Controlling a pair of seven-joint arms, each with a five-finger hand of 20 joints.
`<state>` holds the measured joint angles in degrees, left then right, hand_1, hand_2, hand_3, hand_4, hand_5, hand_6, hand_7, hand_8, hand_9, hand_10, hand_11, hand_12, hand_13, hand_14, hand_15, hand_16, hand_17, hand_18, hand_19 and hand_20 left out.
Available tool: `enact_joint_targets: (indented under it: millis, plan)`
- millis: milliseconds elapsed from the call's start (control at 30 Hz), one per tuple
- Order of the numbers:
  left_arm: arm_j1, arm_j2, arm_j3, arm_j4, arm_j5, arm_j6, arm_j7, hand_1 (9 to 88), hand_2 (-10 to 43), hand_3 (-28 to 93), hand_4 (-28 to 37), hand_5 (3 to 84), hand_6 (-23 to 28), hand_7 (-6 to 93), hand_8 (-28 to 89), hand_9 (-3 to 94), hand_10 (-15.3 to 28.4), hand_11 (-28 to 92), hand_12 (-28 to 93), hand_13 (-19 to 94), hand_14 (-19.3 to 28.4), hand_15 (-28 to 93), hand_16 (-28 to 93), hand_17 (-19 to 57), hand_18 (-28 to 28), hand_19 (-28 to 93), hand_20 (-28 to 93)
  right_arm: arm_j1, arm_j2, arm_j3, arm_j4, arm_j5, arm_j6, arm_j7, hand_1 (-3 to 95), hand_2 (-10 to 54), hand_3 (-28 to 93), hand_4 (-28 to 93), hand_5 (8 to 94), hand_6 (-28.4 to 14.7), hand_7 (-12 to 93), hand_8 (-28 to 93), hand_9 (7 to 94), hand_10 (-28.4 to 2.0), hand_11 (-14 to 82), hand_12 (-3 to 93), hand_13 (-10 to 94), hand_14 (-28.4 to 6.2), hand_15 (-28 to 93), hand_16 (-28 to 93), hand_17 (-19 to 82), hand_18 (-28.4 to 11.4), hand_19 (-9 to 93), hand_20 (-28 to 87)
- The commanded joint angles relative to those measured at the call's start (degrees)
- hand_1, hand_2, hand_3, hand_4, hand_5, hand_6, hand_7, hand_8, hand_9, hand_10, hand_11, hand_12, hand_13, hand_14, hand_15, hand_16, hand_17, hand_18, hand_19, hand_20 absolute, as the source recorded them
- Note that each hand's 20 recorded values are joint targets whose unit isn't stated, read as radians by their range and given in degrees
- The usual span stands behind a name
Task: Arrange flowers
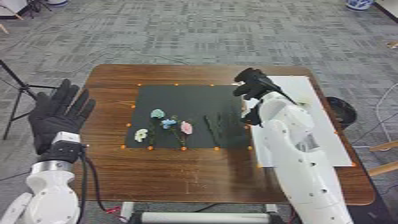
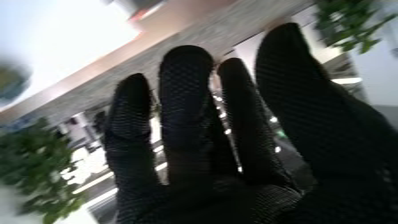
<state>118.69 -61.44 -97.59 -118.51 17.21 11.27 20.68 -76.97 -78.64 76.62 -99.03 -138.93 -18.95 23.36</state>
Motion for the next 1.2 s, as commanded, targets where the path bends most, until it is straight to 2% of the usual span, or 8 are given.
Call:
enact_joint_targets:
  millis: [33,167,267,567,733,833,1000,1200]
  plan:
    - [0.69,0.08,0.61,-0.53,1.00,-0.92,0.62,24.8,15.4,68,-28.3,36.9,6.8,14.0,-11,30.4,12.4,17,6,26,14.2,23,-4,-6.5,14.4,35,8,0.42,10.30,5.65,1.39,-6.96,-2.95,3.16,47.4,-9.5,77,-28,47.3,-5.1,11,-10,45.1,-14.0,6.3,12.7,64,-8.2,68,33,34,-20.3,80,36]
    - [1.48,0.17,0.36,-0.51,1.08,-0.69,0.52,25.0,15.5,67,-28.3,37.0,6.7,14.1,-11,30.7,12.4,17,6,26,14.3,23,-4,-6.5,14.4,35,8,-0.42,11.38,5.88,2.46,-9.74,-5.90,5.25,47.0,-9.5,78,-28,45.1,-5.3,10,-10,42.7,-14.0,5.7,12.2,64,-8.5,70,33,34,-20.6,80,36]
    - [2.26,-0.10,-0.18,-0.63,1.55,-1.36,0.22,24.8,15.5,67,-28.3,37.2,6.8,14.2,-11,31.0,12.4,17,6,26,14.4,23,-4,-6.5,14.4,35,8,-0.36,11.59,6.21,3.32,-10.18,-8.76,5.84,46.0,-9.5,78,-28,43.3,-6.3,8,-9,40.2,-15.1,5.9,11.8,63,-9.8,71,31,34,-21.2,80,36]
    - [2.96,-0.49,-0.52,-1.02,1.44,-0.72,0.58,25.3,15.9,67,-28.3,37.7,6.7,14.1,-11,32.0,12.6,17,7,26,14.5,23,-4,-6.5,14.4,35,9,-0.69,11.59,6.33,5.29,-10.40,-13.69,6.11,48.6,-9.5,76,-28,41.5,-6.8,7,-9,37.9,-15.1,6.7,10.3,61,-10.0,72,30,33,-21.6,80,34]
    - [2.78,-0.68,-0.39,-0.99,1.40,-0.93,0.30,25.9,16.3,68,-28.3,37.9,6.7,14.2,-11,32.1,12.7,17,7,26,14.5,23,-4,-6.4,14.4,35,9,-2.41,11.71,5.79,6.42,-11.49,-8.64,7.56,55.1,-9.5,72,-28,45.8,-5.8,10,-10,41.5,-14.2,7.9,10.2,63,-6.9,68,36,35,-21.3,80,34]
    - [2.78,-0.90,-0.31,-0.96,1.45,-1.01,0.07,25.8,16.3,68,-28.3,38.0,6.7,14.1,-11,32.1,12.7,17,7,26,14.5,23,-4,-6.4,14.3,35,9,-3.41,11.63,5.33,8.83,-12.12,-2.65,8.50,57.3,-9.5,72,-28,50.7,-3.9,12,-11,49.6,-13.3,10.4,11.5,65,-5.4,66,37,36,-20.9,81,34]
    - [2.49,-1.12,-0.04,-0.81,1.49,-1.16,-0.23,25.5,16.1,68,-28.3,38.0,6.8,14.1,-11,32.0,12.7,17,7,26,14.5,23,-4,-6.4,14.3,35,9,-5.01,11.58,5.37,10.43,-13.18,2.96,8.58,58.0,-9.5,71,-28,58.0,-2.0,15,-12,59.6,-11.9,14.9,14.3,67,-4.8,64,38,37,-20.5,81,34]
    - [1.99,-1.15,0.45,-0.53,1.25,-1.04,-0.47,25.2,16.0,68,-28.3,38.0,7.0,14.0,-11,31.8,12.9,18,7,26,14.5,23,-4,-6.4,14.3,35,9,-4.89,11.29,5.04,12.02,-13.99,4.61,8.97,54.5,-9.5,72,-28,64.0,-1.2,18,-12,69.0,-11.0,16.7,21.0,70,-6.3,65,35,38,-20.6,81,35]
